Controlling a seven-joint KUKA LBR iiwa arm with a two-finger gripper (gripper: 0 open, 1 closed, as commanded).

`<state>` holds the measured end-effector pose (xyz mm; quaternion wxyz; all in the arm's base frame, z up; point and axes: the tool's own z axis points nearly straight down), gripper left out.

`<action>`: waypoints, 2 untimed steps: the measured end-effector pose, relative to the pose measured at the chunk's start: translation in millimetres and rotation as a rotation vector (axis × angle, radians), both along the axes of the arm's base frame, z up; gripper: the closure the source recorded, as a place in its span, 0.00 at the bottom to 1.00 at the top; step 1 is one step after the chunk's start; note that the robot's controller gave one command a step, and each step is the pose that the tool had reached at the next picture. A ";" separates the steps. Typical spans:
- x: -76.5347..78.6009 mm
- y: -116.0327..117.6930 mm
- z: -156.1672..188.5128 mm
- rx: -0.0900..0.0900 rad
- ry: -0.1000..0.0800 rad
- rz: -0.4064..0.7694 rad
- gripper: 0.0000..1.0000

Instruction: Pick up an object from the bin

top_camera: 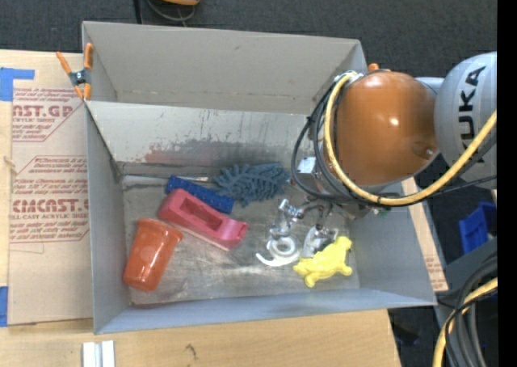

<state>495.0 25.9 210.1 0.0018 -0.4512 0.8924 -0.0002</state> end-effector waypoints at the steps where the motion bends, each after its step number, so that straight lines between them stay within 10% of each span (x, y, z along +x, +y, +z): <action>1: -7.5 22.2 -59.7 0.001 0.003 0.083 0.00; 2: -11.9 35.0 -86.8 0.001 0.008 -0.038 0.00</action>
Offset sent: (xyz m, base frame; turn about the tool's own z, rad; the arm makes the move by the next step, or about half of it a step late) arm 0.0000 0.0000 0.0000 0.0000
